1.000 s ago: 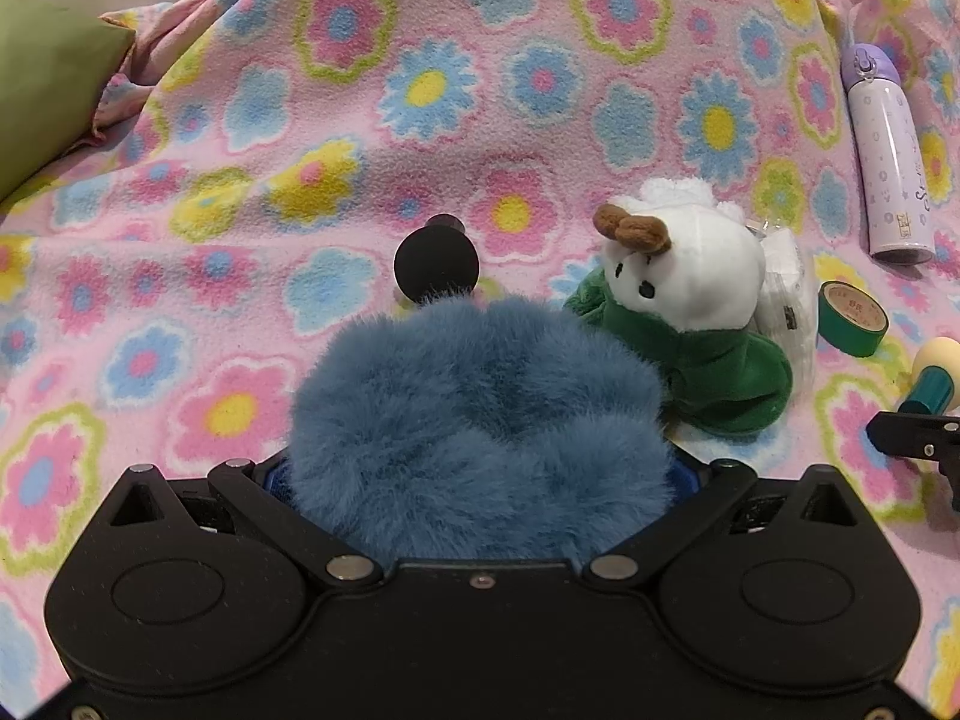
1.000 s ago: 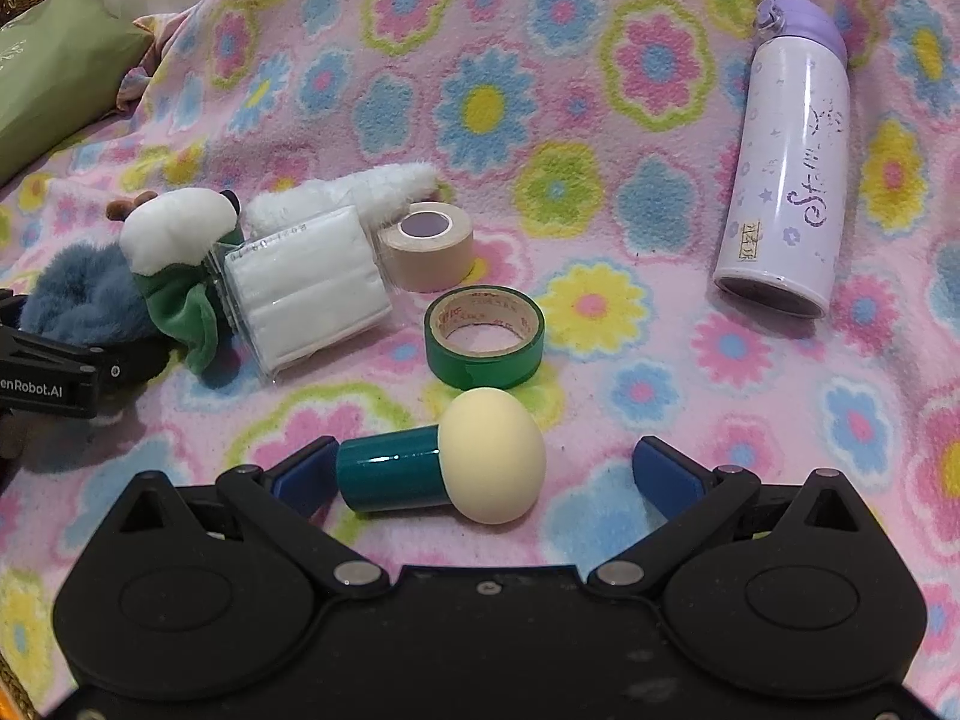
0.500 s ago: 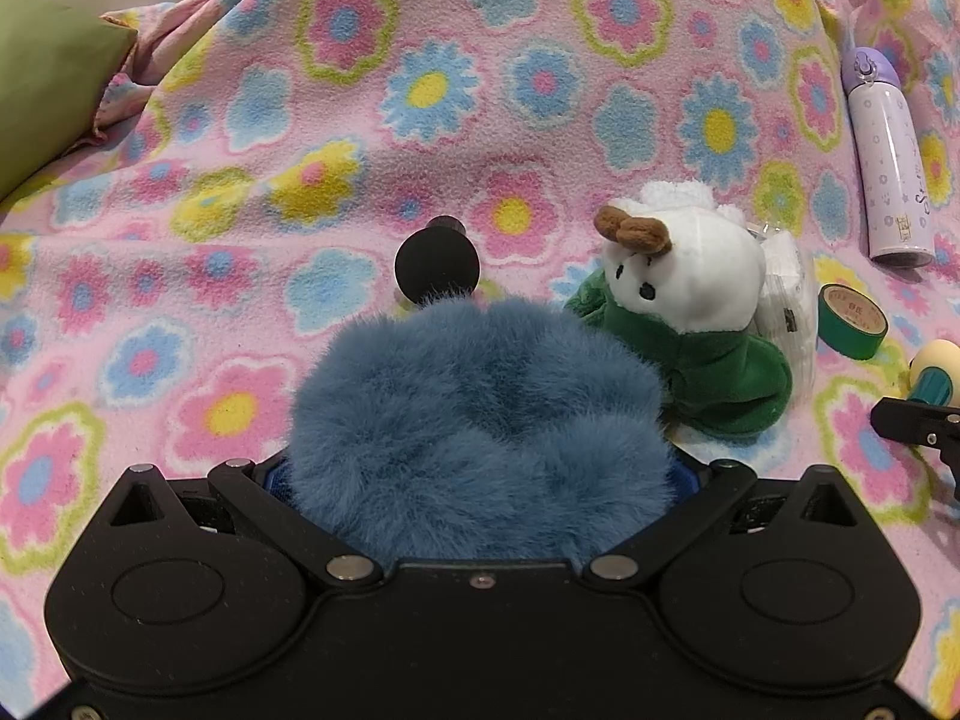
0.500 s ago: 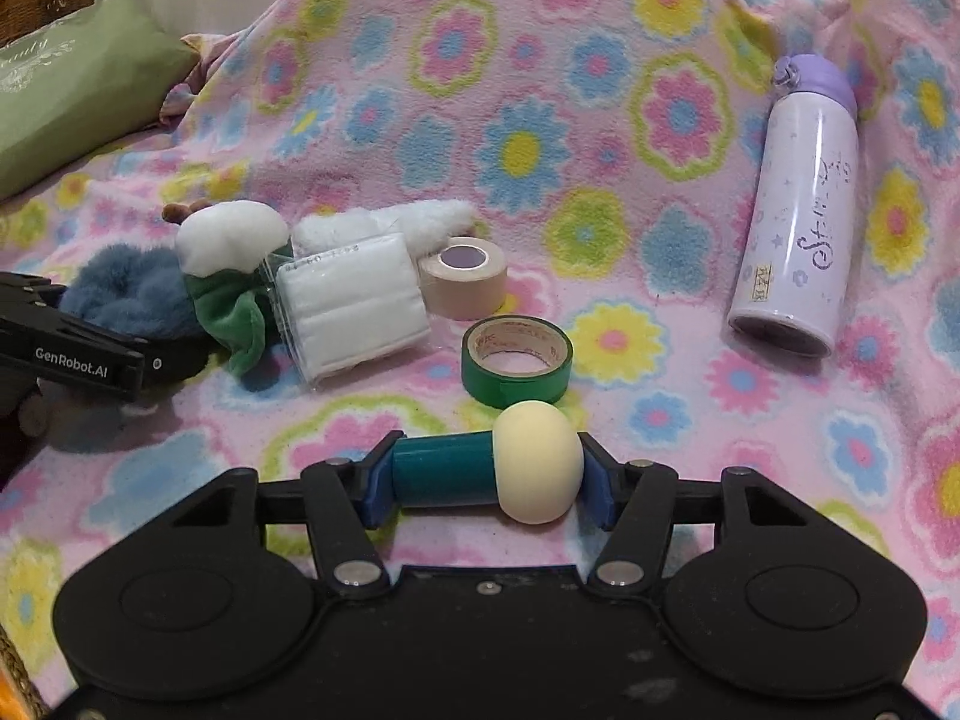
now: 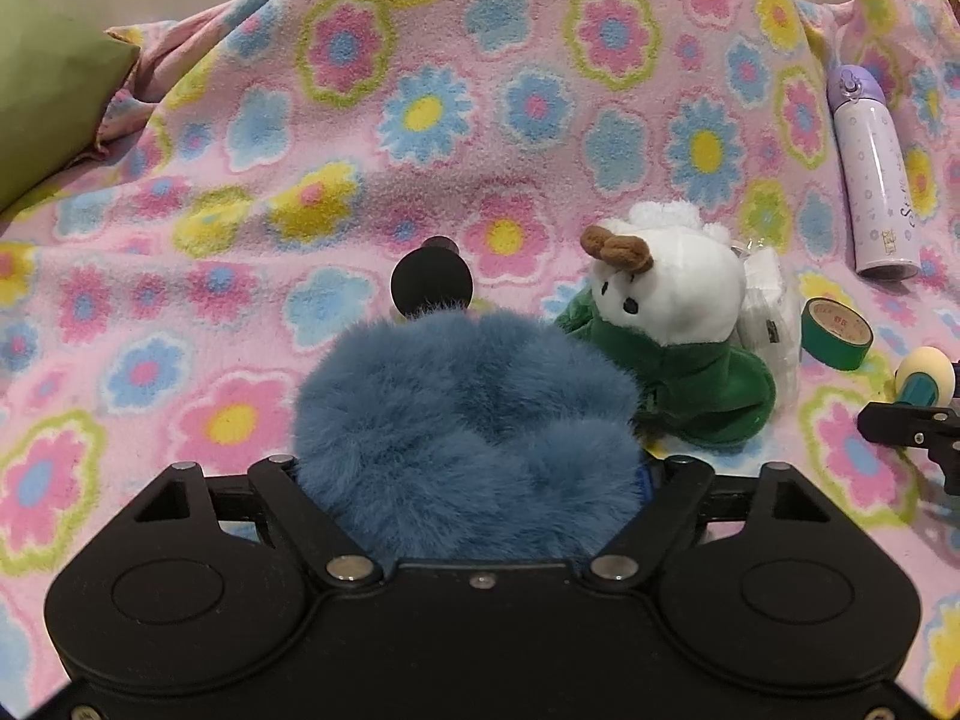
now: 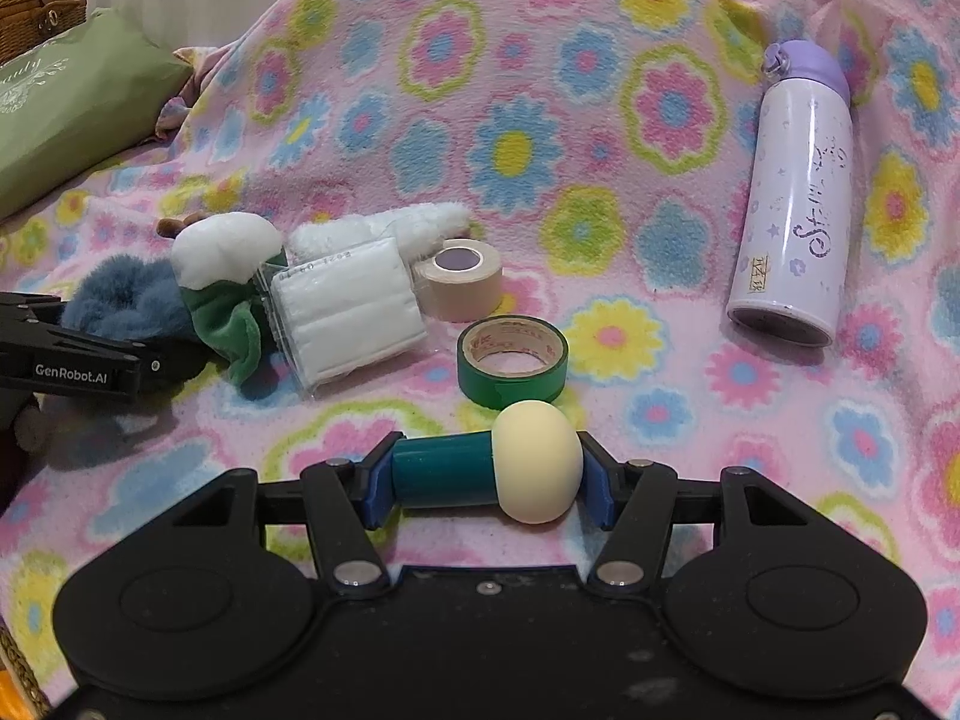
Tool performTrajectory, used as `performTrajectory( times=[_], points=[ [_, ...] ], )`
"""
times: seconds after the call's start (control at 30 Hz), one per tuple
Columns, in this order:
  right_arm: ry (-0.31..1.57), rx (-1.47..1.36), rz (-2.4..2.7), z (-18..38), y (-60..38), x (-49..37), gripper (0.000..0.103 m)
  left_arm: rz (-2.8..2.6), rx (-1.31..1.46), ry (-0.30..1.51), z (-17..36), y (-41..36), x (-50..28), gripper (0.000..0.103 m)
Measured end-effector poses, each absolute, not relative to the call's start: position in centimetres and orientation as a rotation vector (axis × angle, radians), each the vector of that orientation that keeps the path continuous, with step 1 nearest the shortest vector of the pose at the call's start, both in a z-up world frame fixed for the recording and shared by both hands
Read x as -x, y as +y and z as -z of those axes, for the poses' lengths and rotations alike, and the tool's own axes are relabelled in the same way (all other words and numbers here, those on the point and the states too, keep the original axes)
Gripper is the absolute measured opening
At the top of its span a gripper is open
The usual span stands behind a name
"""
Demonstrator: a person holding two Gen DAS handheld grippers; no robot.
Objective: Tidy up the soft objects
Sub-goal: 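Lift the blue scrunchie with the left tool while the right tool holds the teal-cream toy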
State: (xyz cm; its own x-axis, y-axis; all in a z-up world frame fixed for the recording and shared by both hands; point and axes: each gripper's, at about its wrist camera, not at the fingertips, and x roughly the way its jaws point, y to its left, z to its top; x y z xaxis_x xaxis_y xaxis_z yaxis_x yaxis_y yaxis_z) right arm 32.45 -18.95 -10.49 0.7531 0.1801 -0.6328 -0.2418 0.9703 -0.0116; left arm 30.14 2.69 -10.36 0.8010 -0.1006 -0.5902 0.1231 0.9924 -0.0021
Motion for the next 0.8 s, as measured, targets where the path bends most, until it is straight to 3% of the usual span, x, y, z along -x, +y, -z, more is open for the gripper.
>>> performTrajectory(
  times=[0.8],
  points=[
    [0.679,0.078,-0.227,10.4,-19.0,-32.4,0.058,0.017,-0.093,0.497,9.3,2.4,-27.8,0.094]
  ],
)
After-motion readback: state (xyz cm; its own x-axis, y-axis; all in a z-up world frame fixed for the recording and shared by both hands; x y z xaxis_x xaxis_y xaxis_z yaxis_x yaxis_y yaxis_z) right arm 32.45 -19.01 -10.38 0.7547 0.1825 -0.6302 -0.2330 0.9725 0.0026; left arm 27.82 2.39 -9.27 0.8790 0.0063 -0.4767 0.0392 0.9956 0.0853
